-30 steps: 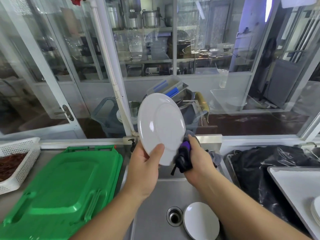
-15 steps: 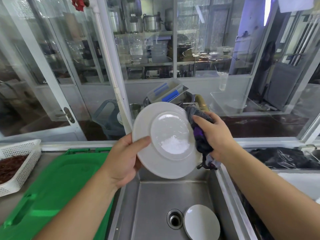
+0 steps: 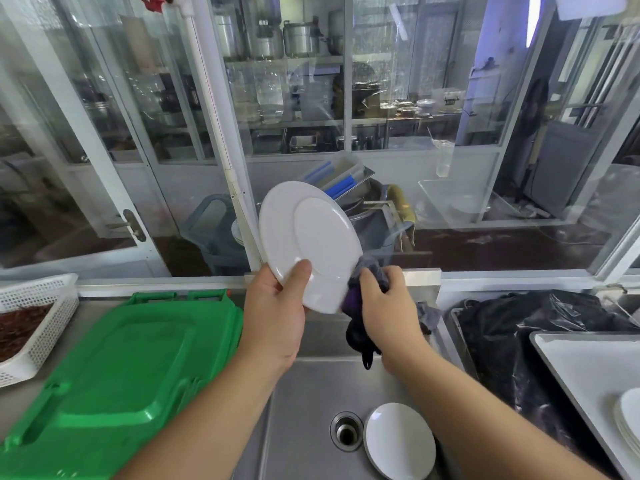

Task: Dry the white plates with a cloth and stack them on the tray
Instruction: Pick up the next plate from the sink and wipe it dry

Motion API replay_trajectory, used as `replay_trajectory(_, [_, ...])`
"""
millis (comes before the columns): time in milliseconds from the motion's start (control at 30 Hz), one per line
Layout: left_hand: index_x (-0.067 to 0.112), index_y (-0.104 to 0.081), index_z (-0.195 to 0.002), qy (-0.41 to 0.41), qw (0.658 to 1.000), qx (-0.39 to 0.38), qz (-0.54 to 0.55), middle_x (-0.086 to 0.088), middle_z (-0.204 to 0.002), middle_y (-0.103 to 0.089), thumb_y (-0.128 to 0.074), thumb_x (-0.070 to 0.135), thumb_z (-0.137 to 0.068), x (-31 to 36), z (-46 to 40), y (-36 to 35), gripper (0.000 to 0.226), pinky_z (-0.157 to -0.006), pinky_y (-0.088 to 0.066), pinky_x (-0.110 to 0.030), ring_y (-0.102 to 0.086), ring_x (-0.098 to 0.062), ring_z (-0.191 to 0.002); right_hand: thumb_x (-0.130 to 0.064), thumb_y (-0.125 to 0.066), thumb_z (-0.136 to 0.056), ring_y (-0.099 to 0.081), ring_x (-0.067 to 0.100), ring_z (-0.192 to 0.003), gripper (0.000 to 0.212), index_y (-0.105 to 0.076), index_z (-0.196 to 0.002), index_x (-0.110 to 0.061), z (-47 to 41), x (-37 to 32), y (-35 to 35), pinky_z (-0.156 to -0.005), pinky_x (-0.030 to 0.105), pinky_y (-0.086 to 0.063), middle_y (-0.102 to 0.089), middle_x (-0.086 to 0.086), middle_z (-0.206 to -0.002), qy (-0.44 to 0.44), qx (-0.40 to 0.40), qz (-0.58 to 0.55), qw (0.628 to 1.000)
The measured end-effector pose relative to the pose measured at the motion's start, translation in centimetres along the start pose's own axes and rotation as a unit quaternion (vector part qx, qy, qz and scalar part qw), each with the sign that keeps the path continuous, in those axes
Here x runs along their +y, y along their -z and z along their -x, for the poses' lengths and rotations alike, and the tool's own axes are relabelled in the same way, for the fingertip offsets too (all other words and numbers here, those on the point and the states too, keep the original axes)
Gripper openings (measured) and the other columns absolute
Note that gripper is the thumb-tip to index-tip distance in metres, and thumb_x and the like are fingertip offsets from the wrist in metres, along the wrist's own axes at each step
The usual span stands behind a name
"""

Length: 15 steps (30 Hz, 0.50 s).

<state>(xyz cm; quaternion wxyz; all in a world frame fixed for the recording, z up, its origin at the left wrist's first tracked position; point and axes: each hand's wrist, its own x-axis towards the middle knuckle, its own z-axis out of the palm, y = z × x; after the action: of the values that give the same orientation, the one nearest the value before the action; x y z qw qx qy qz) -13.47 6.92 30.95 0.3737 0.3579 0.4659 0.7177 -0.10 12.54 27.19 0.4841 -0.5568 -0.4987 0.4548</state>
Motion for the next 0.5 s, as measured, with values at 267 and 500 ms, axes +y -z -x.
replay_trajectory(267, [0.047, -0.079, -0.094, 0.012, 0.997, 0.017, -0.070, 0.007, -0.105, -0.080, -0.068, 0.037, -0.082, 0.2, -0.8, 0.9, 0.019, -0.093, -0.060, -0.051, -0.074, -0.020, -0.105, -0.049, -0.058, -0.098, -0.061, 0.017, -0.084, 0.015, -0.053, -0.101, -0.035, 2.6, -0.6, 0.6, -0.064, 0.034, -0.043, -0.059, -0.009, -0.101, 0.172, -0.024, 0.240, 0.955])
replay_trajectory(500, [0.017, -0.079, -0.105, 0.108, 0.993, -0.035, -0.002, -0.013, -0.105, -0.080, -0.064, 0.012, -0.101, -0.7, 0.8, 1.2, 0.017, -0.074, -0.064, -0.037, -0.077, -0.026, -0.096, -0.042, -0.068, -0.097, -0.068, 0.028, -0.090, 0.026, -0.070, -0.121, -0.032, 1.4, -5.0, 1.6, -0.070, 0.041, -0.058, -0.065, -0.006, -0.116, 0.400, -0.093, 0.323, 0.852])
